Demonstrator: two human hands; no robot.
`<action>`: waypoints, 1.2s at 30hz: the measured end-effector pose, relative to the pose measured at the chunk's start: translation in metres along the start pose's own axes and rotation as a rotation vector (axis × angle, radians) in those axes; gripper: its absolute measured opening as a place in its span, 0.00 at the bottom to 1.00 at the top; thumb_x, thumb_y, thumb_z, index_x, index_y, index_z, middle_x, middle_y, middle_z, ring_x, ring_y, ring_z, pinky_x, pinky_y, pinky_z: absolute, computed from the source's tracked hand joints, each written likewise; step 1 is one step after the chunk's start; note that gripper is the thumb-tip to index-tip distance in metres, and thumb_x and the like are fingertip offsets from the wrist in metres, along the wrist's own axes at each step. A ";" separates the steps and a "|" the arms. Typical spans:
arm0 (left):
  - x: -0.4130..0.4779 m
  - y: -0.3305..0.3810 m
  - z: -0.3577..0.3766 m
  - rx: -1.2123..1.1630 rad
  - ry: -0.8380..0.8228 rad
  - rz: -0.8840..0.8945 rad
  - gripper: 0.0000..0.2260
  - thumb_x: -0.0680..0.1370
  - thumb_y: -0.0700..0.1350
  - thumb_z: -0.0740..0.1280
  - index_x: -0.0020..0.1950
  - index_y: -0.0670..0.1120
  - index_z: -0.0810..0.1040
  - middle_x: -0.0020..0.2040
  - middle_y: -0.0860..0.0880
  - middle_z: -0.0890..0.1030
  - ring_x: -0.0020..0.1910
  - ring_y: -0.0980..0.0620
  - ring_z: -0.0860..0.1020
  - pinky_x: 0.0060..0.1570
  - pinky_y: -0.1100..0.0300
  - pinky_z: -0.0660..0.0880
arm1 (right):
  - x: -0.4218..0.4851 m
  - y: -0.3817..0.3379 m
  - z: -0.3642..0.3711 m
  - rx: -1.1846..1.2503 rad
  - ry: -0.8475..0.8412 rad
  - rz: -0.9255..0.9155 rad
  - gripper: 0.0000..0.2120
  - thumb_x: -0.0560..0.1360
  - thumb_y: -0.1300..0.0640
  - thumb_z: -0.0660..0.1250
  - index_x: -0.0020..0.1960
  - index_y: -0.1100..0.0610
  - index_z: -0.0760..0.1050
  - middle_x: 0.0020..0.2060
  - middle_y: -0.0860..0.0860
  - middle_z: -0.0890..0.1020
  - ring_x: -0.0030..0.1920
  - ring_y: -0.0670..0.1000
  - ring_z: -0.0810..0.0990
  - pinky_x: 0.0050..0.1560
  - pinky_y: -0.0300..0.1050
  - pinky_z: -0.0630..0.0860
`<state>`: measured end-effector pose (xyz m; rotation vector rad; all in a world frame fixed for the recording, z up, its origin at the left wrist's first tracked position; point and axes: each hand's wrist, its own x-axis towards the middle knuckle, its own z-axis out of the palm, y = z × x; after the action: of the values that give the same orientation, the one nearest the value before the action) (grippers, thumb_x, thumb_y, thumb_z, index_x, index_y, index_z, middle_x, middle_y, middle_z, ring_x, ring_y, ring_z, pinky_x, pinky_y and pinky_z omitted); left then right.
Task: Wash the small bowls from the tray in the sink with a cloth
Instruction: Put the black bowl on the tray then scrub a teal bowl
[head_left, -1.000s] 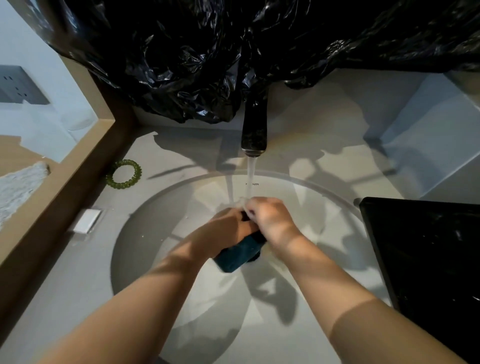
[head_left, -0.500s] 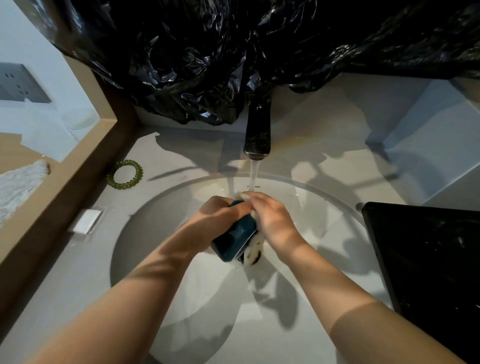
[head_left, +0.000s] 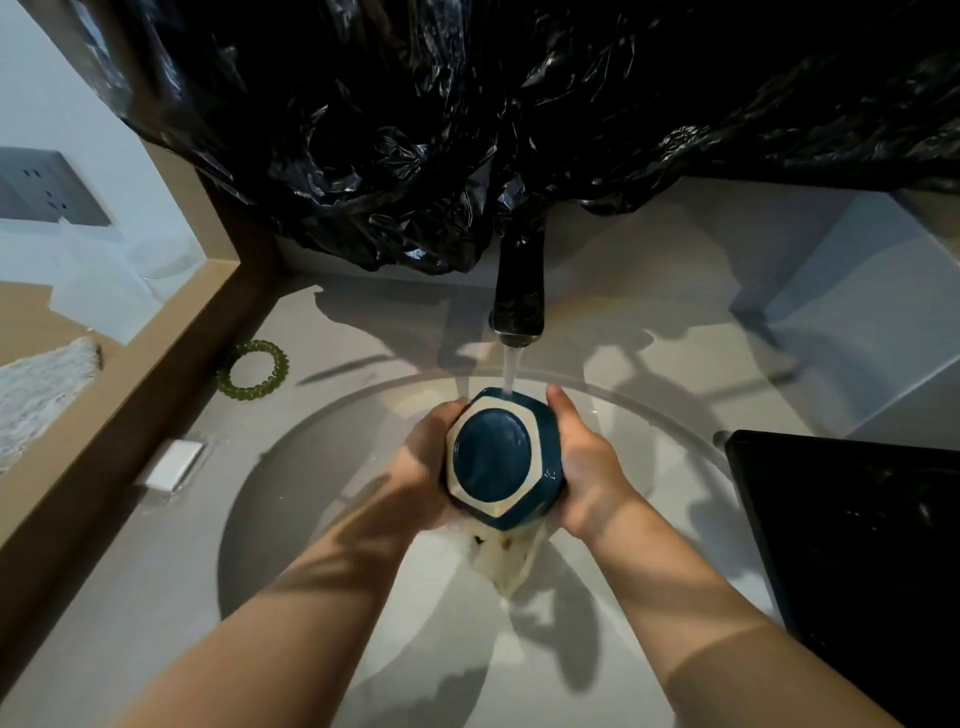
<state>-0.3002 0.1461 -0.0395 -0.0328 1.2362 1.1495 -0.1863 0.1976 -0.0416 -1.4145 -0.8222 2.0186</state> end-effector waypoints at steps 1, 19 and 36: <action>-0.003 -0.001 0.004 0.002 0.017 -0.031 0.17 0.74 0.56 0.66 0.52 0.43 0.78 0.47 0.41 0.81 0.46 0.40 0.79 0.44 0.48 0.77 | 0.000 0.000 0.003 -0.042 0.059 -0.060 0.20 0.71 0.41 0.68 0.45 0.59 0.81 0.42 0.56 0.84 0.43 0.58 0.83 0.48 0.48 0.79; 0.008 -0.025 -0.022 -0.381 -0.145 -0.259 0.26 0.65 0.61 0.66 0.53 0.43 0.77 0.47 0.40 0.80 0.48 0.40 0.76 0.60 0.41 0.68 | -0.020 -0.033 0.023 0.342 -0.107 0.064 0.16 0.75 0.61 0.56 0.29 0.60 0.68 0.30 0.55 0.72 0.33 0.52 0.71 0.63 0.49 0.71; 0.016 -0.026 -0.020 -0.314 -0.308 -0.018 0.22 0.66 0.56 0.67 0.51 0.40 0.80 0.43 0.41 0.81 0.42 0.43 0.78 0.48 0.50 0.72 | -0.015 -0.011 0.010 -1.155 -0.389 -0.375 0.17 0.71 0.69 0.63 0.34 0.48 0.74 0.35 0.44 0.78 0.42 0.48 0.77 0.42 0.37 0.74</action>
<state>-0.2981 0.1328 -0.0738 -0.0989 0.7767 1.2707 -0.1904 0.1920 -0.0213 -1.1770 -2.4659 1.5160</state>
